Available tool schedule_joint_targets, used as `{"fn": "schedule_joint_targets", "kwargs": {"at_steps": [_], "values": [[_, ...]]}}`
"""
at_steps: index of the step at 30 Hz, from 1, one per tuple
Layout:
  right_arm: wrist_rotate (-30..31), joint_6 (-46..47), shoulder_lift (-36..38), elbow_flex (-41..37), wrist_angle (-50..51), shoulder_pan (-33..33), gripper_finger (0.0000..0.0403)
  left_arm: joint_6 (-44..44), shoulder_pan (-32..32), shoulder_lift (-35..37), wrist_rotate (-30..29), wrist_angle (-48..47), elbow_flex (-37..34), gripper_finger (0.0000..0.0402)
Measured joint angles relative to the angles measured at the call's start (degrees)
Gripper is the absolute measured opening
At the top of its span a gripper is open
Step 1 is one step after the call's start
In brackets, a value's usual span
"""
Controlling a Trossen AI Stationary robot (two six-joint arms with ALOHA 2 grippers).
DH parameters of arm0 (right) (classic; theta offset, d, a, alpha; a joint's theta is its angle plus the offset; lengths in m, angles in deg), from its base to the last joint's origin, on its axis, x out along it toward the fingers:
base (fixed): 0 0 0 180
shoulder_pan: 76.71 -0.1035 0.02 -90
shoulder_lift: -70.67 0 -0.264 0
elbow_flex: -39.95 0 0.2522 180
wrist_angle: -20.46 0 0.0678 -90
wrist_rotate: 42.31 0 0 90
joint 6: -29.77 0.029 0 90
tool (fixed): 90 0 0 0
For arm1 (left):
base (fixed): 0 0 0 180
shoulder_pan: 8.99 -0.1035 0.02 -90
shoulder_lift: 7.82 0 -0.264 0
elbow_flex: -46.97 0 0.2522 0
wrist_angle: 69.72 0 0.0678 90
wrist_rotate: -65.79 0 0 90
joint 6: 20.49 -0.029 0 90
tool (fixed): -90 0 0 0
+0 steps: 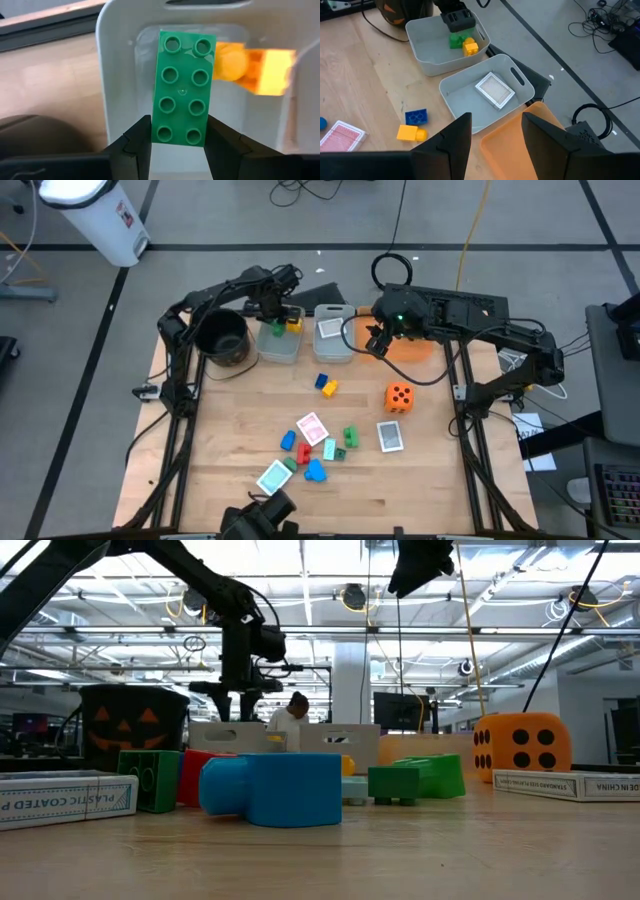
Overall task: Pick & Place Toys
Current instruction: Put the green game piece into the left gray bin
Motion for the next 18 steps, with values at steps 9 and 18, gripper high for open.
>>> {"fn": "schedule_joint_targets", "kwargs": {"at_steps": [9,18], "values": [[0.0,-0.1,0.0,0.0,0.0,0.0,0.0167,-0.6,-0.2,0.0,2.5,3.2,-4.2,0.014],[0.1,-0.4,0.0,0.0,0.0,0.0,0.0167,-0.4,-0.3,0.0,2.1,4.5,-4.3,0.014]]}}
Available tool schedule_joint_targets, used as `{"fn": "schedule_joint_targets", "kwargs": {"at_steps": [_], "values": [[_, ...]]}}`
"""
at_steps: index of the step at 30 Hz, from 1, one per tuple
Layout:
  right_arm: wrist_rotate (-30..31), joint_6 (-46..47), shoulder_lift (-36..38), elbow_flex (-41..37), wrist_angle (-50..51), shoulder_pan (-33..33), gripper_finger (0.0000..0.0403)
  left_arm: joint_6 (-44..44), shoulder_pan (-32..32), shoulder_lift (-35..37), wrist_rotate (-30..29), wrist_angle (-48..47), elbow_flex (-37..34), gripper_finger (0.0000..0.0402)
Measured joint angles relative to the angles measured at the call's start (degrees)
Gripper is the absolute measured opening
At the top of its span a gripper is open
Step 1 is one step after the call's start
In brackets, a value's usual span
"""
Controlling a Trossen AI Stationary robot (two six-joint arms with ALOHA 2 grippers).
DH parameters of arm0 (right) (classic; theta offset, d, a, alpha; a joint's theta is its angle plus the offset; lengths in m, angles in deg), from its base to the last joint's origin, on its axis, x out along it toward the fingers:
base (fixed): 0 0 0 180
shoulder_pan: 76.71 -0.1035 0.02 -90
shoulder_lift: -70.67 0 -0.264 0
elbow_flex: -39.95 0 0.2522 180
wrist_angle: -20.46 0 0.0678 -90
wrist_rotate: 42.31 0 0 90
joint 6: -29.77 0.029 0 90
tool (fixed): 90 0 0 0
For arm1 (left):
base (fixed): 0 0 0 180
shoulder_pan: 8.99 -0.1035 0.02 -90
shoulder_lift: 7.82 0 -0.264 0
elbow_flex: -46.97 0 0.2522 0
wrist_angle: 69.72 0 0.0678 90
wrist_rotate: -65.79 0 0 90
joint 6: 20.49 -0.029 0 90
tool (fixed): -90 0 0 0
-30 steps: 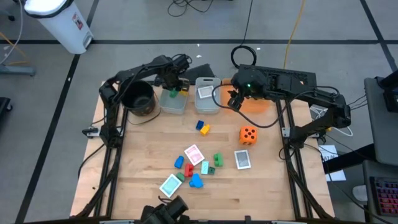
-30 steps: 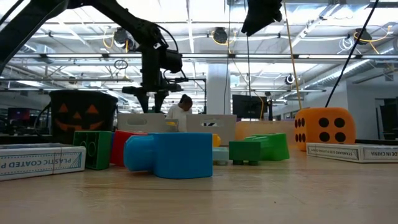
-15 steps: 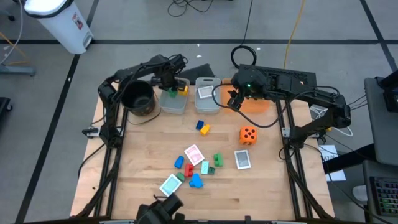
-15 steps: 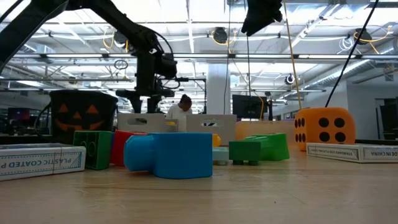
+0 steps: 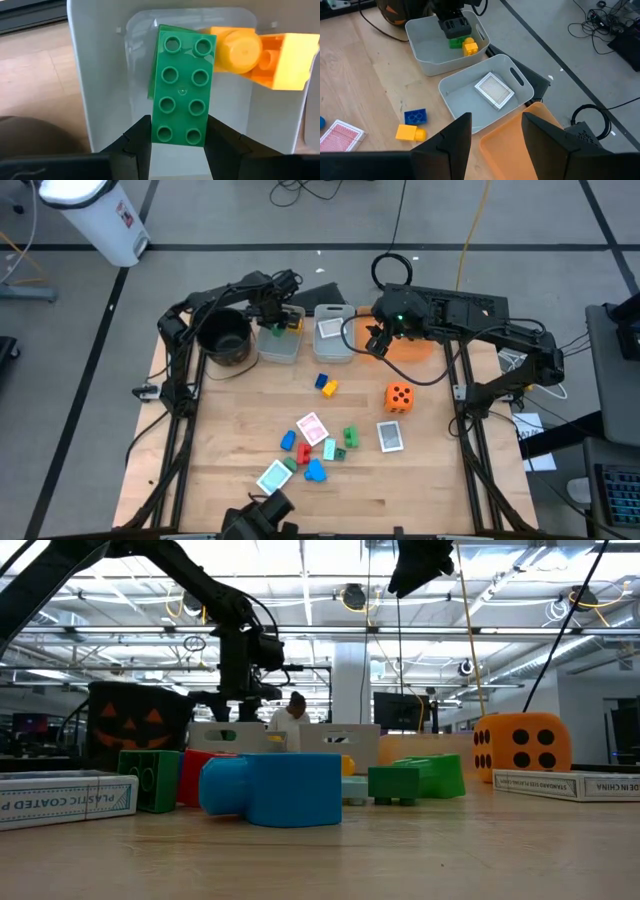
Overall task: Pick & Place Toys
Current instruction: Put the green game piece into the left gray bin
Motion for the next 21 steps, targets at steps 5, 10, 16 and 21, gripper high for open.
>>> {"fn": "schedule_joint_targets", "kwargs": {"at_steps": [5,10,16,21], "values": [[0.0,0.0,0.0,0.0,0.0,0.0,0.0167,-1.5,0.0,0.0,0.4,-0.7,0.2,0.014],[0.0,0.0,0.0,0.0,-0.1,0.0,0.0166,-5.1,0.0,0.0,-0.9,-3.4,1.3,0.014],[-0.8,0.5,-0.1,-4.5,-4.0,0.0,0.0167,-10.1,-0.3,0.0,-0.6,-5.1,1.5,0.014],[-4.2,1.8,0.0,-8.9,-6.4,0.0,0.0167,-11.2,-1.2,0.0,-0.6,-4.9,1.5,0.014]]}}
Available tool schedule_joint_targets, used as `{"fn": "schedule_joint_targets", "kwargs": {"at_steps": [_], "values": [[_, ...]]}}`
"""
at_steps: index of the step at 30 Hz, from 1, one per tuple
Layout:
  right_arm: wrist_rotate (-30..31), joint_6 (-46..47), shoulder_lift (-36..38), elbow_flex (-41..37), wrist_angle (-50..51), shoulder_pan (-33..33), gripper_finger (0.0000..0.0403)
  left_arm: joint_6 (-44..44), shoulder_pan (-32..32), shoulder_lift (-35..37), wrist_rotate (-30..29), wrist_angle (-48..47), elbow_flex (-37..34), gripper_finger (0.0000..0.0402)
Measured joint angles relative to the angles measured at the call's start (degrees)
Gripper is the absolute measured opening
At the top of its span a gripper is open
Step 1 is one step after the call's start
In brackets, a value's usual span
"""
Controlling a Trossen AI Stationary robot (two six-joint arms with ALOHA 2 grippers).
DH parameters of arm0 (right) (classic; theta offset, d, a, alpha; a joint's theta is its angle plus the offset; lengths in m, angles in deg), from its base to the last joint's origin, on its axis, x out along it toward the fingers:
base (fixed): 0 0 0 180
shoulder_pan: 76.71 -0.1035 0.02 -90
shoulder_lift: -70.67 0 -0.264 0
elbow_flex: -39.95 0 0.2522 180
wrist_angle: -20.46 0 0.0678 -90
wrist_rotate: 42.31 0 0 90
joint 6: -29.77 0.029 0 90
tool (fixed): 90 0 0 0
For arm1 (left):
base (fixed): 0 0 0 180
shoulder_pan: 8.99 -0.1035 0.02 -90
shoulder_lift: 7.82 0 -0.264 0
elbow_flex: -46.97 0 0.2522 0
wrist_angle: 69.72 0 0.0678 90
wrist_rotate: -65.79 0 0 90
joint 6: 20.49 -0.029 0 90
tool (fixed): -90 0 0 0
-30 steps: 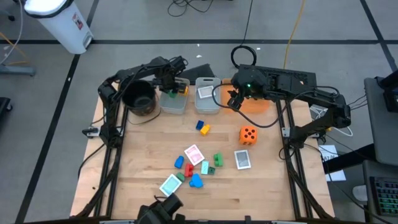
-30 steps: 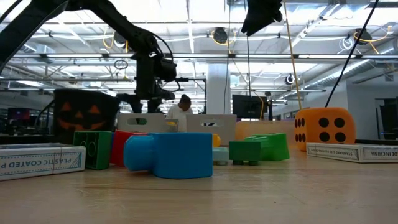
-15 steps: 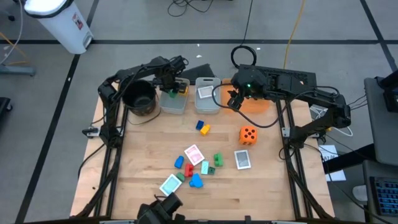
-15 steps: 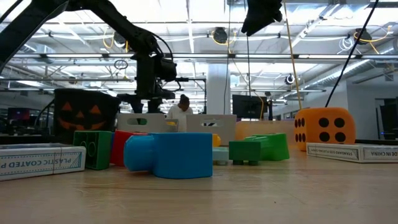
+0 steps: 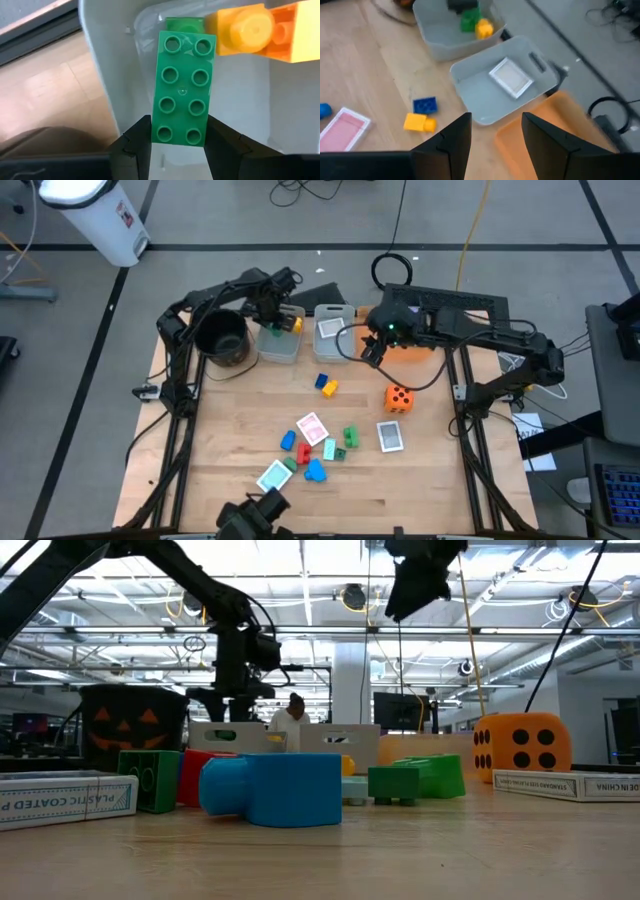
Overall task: Pick & Place Toys
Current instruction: Put the green game piece into the left gray bin
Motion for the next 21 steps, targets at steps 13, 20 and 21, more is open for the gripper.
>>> {"fn": "schedule_joint_targets", "kwargs": {"at_steps": [13,20,21], "values": [[-0.5,1.0,0.0,-1.9,-6.5,0.2,0.0166,-8.3,-1.7,0.0,0.6,-1.2,0.0,0.014],[-0.5,0.7,0.0,-1.9,-7.1,0.3,0.0166,-8.6,-2.9,0.0,1.6,-1.2,0.0,0.014],[-0.5,0.7,0.0,-1.9,-7.1,0.3,0.0166,-8.8,-2.9,0.0,1.6,-1.2,0.0,0.014]]}}
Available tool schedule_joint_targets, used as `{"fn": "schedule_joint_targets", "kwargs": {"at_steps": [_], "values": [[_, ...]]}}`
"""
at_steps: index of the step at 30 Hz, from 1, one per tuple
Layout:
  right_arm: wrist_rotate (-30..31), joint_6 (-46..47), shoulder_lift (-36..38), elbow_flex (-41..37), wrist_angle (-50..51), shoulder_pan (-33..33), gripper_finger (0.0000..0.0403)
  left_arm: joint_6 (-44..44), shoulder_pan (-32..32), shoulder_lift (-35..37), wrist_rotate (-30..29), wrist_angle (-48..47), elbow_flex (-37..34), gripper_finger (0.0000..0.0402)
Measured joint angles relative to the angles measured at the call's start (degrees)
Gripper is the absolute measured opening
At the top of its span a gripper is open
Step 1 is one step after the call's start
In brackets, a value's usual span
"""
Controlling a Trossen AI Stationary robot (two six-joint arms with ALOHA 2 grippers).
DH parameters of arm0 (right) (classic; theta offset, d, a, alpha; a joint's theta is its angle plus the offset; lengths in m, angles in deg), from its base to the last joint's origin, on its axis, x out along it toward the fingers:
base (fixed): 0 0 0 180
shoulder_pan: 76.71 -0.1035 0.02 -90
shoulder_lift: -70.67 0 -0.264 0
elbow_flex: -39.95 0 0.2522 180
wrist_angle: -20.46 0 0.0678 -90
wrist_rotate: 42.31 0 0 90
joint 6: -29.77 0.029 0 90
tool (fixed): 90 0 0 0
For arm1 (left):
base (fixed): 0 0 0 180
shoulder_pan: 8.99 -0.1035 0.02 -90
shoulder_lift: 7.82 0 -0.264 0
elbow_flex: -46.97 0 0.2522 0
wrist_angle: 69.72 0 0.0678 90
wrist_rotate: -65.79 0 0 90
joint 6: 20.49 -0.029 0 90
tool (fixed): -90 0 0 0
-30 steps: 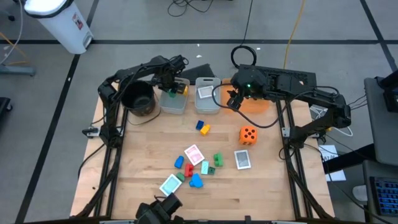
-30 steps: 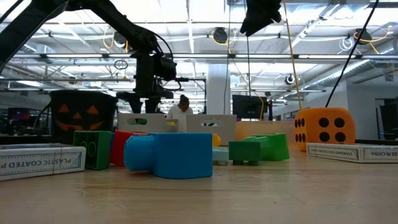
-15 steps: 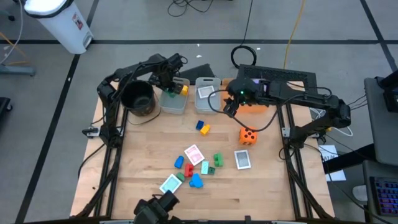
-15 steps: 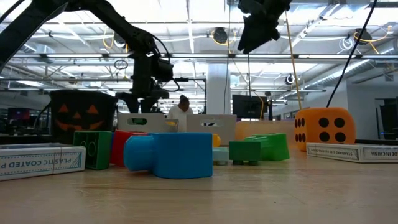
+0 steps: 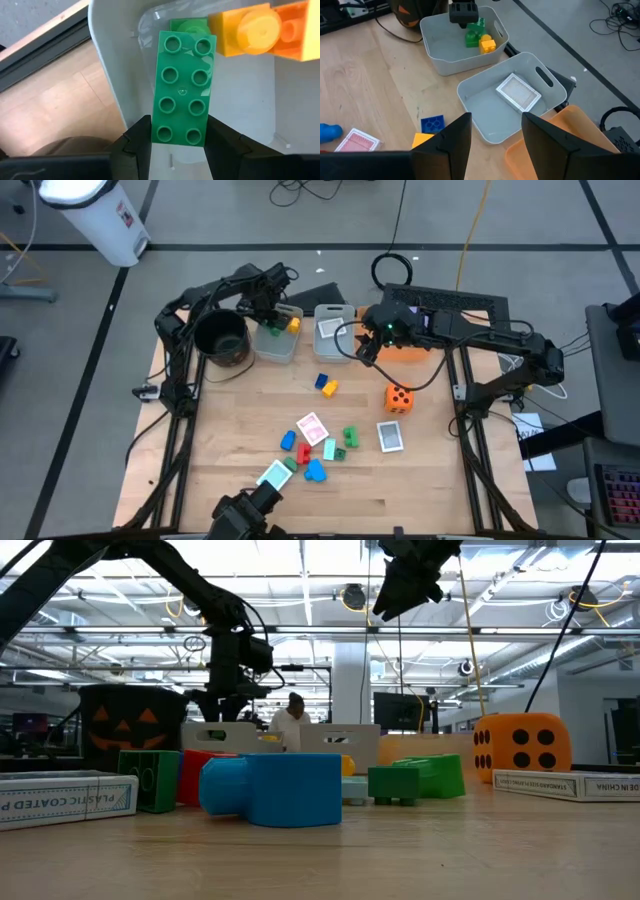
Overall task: Pick & Place Toys
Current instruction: Put the green game piece into the left gray bin, then put the blue deck of cards into the right gray bin
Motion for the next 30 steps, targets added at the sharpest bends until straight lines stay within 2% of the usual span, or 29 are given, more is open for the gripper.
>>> {"fn": "schedule_joint_targets", "kwargs": {"at_steps": [5,10,19,30], "values": [[0.0,0.0,0.0,0.0,0.0,0.2,0.0166,-0.9,0.0,0.0,0.0,0.1,0.0,0.0142],[0.1,-0.2,0.0,0.0,-0.5,0.2,0.0166,-1.9,0.2,0.0,0.0,0.2,0.0,0.017],[0.1,-0.2,0.0,0.0,-0.7,0.2,0.0166,-2.0,0.2,0.0,0.0,0.7,0.0,0.0166],[0.2,-0.2,0.0,0.0,-0.7,0.2,0.0166,-0.7,0.1,0.0,0.2,0.3,0.2,0.0229]]}}
